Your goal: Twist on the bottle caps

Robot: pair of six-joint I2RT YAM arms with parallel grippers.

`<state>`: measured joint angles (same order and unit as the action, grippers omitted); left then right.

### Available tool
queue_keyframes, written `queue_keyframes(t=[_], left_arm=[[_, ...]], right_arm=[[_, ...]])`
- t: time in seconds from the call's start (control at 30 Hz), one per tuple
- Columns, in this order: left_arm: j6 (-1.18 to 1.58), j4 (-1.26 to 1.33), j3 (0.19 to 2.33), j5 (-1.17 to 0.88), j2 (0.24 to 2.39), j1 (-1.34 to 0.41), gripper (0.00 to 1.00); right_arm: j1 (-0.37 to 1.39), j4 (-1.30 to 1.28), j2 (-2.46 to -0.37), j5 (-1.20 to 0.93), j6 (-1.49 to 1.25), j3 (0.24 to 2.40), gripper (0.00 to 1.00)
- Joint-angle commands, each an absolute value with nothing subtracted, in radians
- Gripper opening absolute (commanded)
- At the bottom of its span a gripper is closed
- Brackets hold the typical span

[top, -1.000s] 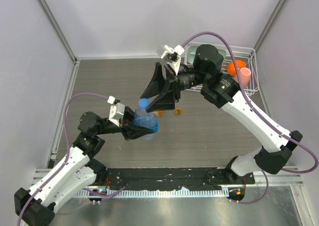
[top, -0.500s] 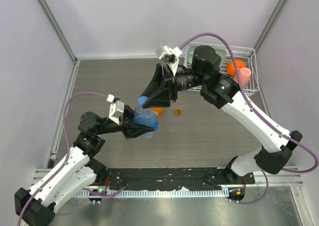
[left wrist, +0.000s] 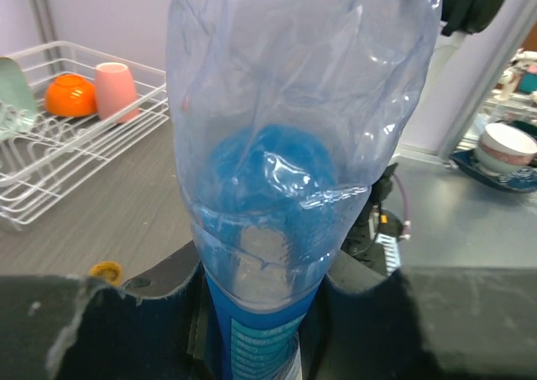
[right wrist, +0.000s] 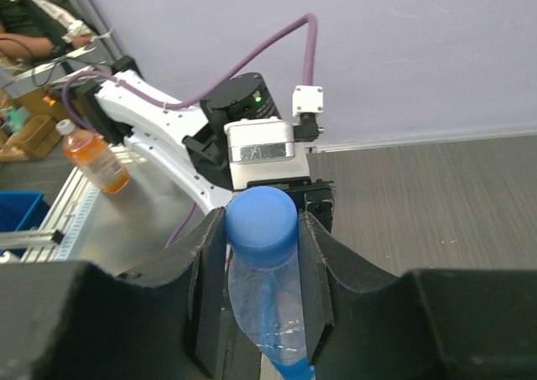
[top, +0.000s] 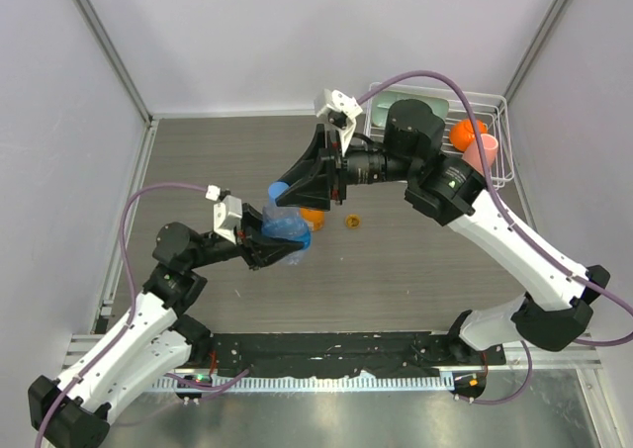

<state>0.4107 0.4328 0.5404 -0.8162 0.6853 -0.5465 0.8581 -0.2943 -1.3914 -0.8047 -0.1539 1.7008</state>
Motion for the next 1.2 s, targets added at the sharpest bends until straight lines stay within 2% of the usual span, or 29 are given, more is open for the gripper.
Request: queue_keyframes(t=[0.0, 0.2, 0.27, 0.3, 0.4, 0.5, 0.73, 1.07, 1.17], left_arm=[[0.292, 0.433, 0.557, -0.649, 0.664, -0.529, 0.04], [0.161, 0.348, 0.558, -0.545, 0.658, -0.529, 0.08], [0.161, 0.312, 0.561, -0.520, 0.652, -0.531, 0.08], [0.161, 0.304, 0.563, -0.526, 0.650, -0.529, 0.08], [0.176, 0.288, 0.561, -0.551, 0.641, -0.531, 0.08], [0.183, 0.279, 0.566, -0.560, 0.635, -0.529, 0.10], [0.193, 0.268, 0.572, -0.571, 0.626, -0.531, 0.15], [0.212, 0.282, 0.583, -0.546, 0.611, -0.529, 0.14], [0.213, 0.281, 0.581, -0.538, 0.604, -0.529, 0.14]], right_arm=[[0.925, -0.357, -1.350, -0.574, -0.112, 1.684, 0.10], [1.094, -0.483, -1.414, -0.218, -0.026, 1.758, 0.06], [1.121, -0.508, -1.437, -0.152, -0.018, 1.772, 0.09], [1.127, -0.506, -1.437, -0.152, -0.020, 1.769, 0.22], [1.129, -0.465, -1.422, -0.150, -0.023, 1.743, 0.44], [1.129, -0.433, -1.411, -0.149, -0.021, 1.738, 0.48], [1.129, -0.446, -1.433, -0.172, -0.023, 1.758, 0.49], [1.129, -0.488, -1.476, -0.153, -0.025, 1.786, 0.49], [1.129, -0.488, -1.488, -0.140, -0.026, 1.789, 0.44]])
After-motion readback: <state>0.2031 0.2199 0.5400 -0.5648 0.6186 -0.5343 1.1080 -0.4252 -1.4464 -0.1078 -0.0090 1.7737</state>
